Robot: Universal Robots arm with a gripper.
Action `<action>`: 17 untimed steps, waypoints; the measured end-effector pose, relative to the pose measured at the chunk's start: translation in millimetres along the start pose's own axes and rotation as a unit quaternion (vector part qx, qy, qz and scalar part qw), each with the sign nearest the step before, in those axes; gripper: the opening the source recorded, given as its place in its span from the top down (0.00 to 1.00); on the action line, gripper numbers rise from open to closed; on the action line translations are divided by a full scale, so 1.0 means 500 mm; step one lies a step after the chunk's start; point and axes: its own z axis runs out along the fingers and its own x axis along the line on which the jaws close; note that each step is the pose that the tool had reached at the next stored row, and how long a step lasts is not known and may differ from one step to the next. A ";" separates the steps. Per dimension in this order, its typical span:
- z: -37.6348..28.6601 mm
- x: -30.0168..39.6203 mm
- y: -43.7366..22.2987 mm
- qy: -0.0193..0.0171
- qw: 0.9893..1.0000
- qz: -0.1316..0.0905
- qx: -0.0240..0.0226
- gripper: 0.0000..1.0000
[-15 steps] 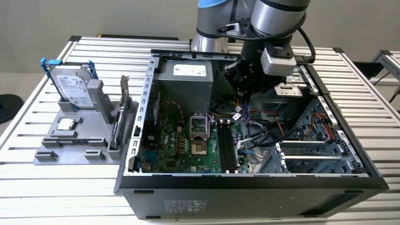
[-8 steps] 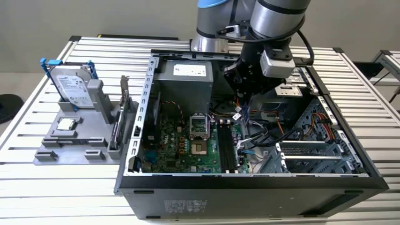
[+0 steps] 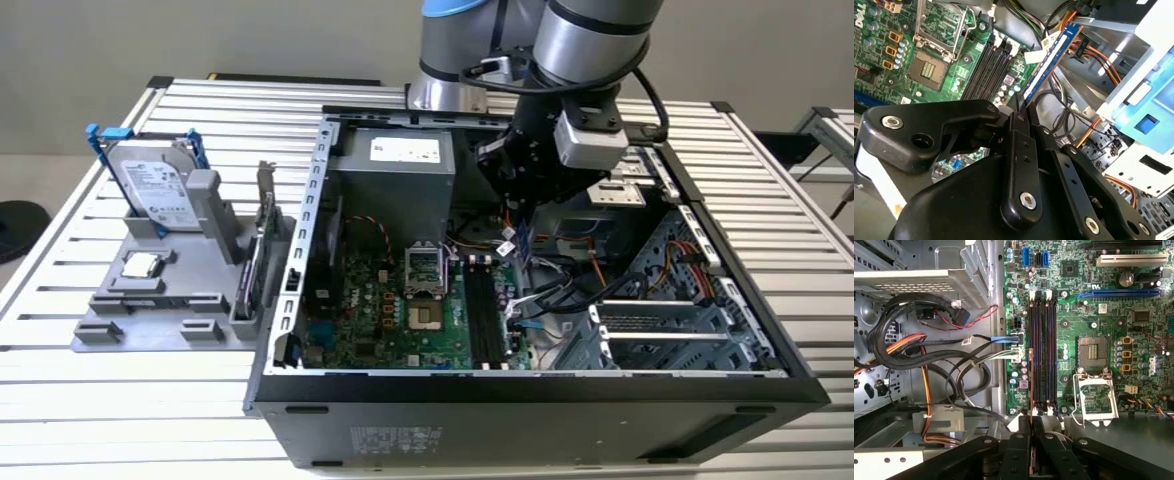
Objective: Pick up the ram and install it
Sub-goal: 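Insert the ram into the slot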
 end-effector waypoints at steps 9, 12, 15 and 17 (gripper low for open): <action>0.001 0.000 0.000 0.000 1.000 0.000 0.000 1.00; 0.004 0.001 0.000 0.000 1.000 0.000 0.000 1.00; 0.009 0.001 0.001 0.000 1.000 0.000 0.000 1.00; 0.011 0.001 0.004 0.000 1.000 0.000 0.000 1.00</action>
